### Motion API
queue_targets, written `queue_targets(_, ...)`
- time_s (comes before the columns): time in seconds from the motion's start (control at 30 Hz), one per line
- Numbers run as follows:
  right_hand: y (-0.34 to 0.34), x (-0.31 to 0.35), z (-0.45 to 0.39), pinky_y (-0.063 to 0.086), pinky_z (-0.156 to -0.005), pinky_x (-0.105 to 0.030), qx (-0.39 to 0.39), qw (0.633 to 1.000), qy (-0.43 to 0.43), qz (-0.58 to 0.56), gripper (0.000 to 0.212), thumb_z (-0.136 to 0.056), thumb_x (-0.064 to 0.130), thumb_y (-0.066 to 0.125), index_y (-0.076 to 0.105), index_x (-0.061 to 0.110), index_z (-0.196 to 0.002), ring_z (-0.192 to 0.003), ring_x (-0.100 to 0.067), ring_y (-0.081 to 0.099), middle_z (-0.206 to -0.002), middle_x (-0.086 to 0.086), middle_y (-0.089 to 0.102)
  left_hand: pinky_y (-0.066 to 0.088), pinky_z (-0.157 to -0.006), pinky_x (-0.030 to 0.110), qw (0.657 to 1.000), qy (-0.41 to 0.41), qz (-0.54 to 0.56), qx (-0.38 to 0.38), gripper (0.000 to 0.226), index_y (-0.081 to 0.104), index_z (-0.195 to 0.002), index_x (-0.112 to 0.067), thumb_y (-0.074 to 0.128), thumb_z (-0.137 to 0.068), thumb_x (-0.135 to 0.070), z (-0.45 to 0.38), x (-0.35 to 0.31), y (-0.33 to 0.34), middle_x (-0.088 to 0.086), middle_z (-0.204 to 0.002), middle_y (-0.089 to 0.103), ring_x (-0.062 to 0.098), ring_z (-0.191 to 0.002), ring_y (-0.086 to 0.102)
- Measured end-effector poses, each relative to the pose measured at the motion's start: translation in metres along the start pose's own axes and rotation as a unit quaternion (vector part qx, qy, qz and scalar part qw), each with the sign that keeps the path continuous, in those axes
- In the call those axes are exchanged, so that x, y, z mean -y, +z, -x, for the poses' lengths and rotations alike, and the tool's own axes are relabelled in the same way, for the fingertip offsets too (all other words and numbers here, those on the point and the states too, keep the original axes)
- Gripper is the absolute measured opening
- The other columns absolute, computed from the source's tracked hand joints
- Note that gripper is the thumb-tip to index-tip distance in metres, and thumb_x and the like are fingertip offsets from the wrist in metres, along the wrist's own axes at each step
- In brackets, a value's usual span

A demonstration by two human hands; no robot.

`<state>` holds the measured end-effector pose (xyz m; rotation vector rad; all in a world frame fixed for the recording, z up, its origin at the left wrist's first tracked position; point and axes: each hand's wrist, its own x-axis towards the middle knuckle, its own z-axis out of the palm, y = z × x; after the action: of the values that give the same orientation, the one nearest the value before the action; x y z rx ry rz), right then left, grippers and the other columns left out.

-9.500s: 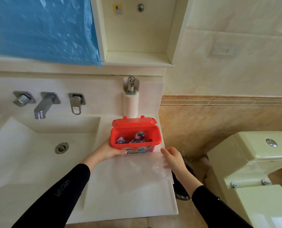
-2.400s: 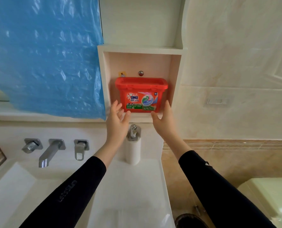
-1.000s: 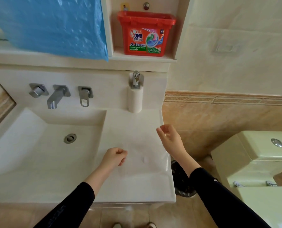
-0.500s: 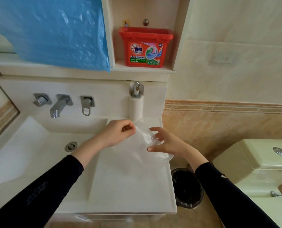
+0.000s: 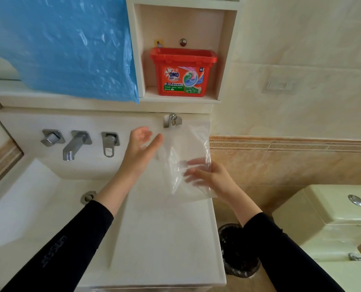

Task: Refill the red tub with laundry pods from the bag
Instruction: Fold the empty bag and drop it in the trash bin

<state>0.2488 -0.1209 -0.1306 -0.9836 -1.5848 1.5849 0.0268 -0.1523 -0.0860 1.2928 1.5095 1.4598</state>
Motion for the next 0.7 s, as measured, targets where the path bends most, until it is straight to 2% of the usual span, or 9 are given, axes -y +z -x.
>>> queue_targets(0.1,0.006,0.004,-0.004,0.057,-0.073,-0.032,-0.021,0.999,-0.013,-0.033,0.015,-0.092,0.012,0.066,0.065,0.011,-0.107,-0.08,-0.023,0.075,-0.092,-0.009,0.078,0.049,-0.085,0.026,0.979,-0.139,0.101,0.114,0.081,0.049,-0.129,-0.022,0.066,-0.065,-0.069,0.009,0.016,0.007,-0.001,-0.127,0.062,0.013,-0.106,0.063)
queue_targets(0.13,0.008,0.005,-0.005,0.057,-0.072,-0.031,-0.027,0.999,-0.018,-0.04,0.014,-0.092,0.012,0.066,0.065,0.01,-0.106,-0.08,-0.023,0.075,-0.092,-0.009,0.078,0.052,-0.083,0.028,0.968,-0.16,0.122,0.152,0.08,0.054,-0.123,-0.023,0.071,-0.06,-0.07,0.012,0.019,0.01,-0.001,-0.12,0.068,0.016,-0.101,0.067)
queue_targets(0.2,0.011,0.006,-0.006,0.058,-0.069,-0.029,-0.039,0.997,-0.026,-0.054,0.014,-0.093,0.016,0.065,0.065,0.007,-0.104,-0.083,-0.025,0.076,-0.093,-0.01,0.078,0.055,-0.085,0.036,0.959,-0.169,0.131,0.186,0.064,0.061,-0.115,-0.024,0.079,-0.063,-0.057,0.016,0.026,0.015,0.002,-0.111,0.073,0.019,-0.094,0.07)
queue_targets(0.27,0.014,0.007,-0.007,0.058,-0.067,-0.029,-0.051,0.996,-0.029,-0.069,0.022,-0.094,0.026,0.063,0.066,0.007,-0.104,-0.085,-0.027,0.076,-0.095,-0.013,0.078,0.055,-0.087,0.041,0.961,-0.163,0.147,0.168,0.052,0.063,-0.113,-0.021,0.08,-0.068,-0.041,0.017,0.028,0.016,0.006,-0.11,0.073,0.023,-0.091,0.071)
queue_targets(0.33,0.015,0.008,-0.008,0.058,-0.066,-0.031,-0.058,0.994,-0.028,-0.086,0.024,-0.094,0.031,0.06,0.069,0.011,-0.101,-0.083,-0.027,0.075,-0.095,-0.014,0.077,0.058,-0.08,0.038,0.963,-0.149,0.166,0.153,0.047,0.064,-0.111,-0.018,0.077,-0.068,-0.035,0.017,0.028,0.015,0.007,-0.106,0.075,0.027,-0.087,0.073)
queue_targets(0.43,0.012,0.007,-0.008,0.058,-0.063,-0.03,-0.056,0.993,-0.036,-0.099,0.02,-0.098,0.025,0.054,0.071,0.015,-0.099,-0.078,-0.026,0.075,-0.095,-0.015,0.077,0.058,-0.064,0.029,0.969,-0.123,0.176,0.124,0.022,0.065,-0.102,-0.016,0.07,-0.08,-0.02,0.016,0.028,0.014,0.005,-0.092,0.077,0.028,-0.076,0.074)
queue_targets(0.5,0.01,0.006,-0.007,0.057,-0.062,-0.029,-0.051,0.993,-0.043,-0.101,0.019,-0.099,0.018,0.052,0.07,0.018,-0.106,-0.075,-0.026,0.075,-0.093,-0.015,0.077,0.057,-0.059,0.025,0.973,-0.106,0.175,0.108,0.011,0.066,-0.098,-0.016,0.061,-0.09,-0.011,0.016,0.027,0.013,0.005,-0.086,0.077,0.028,-0.071,0.074)
queue_targets(0.6,0.007,0.007,-0.008,0.056,-0.061,-0.03,-0.043,0.991,-0.048,-0.114,0.027,-0.099,0.009,0.049,0.065,0.025,-0.115,-0.072,-0.029,0.075,-0.09,-0.017,0.077,0.056,-0.059,0.025,0.97,-0.1,0.188,0.115,0.017,0.065,-0.102,-0.019,0.055,-0.093,-0.008,0.015,0.027,0.011,0.01,-0.087,0.077,0.029,-0.071,0.074)
queue_targets(0.7,0.004,0.01,-0.009,0.056,-0.06,-0.032,-0.032,0.989,-0.042,-0.138,0.03,-0.1,0.004,0.045,0.066,0.023,-0.112,-0.07,-0.029,0.074,-0.09,-0.018,0.076,0.055,-0.057,0.024,0.962,-0.105,0.212,0.136,0.021,0.063,-0.103,-0.021,0.05,-0.095,-0.006,0.013,0.025,0.011,0.012,-0.087,0.077,0.027,-0.07,0.074)
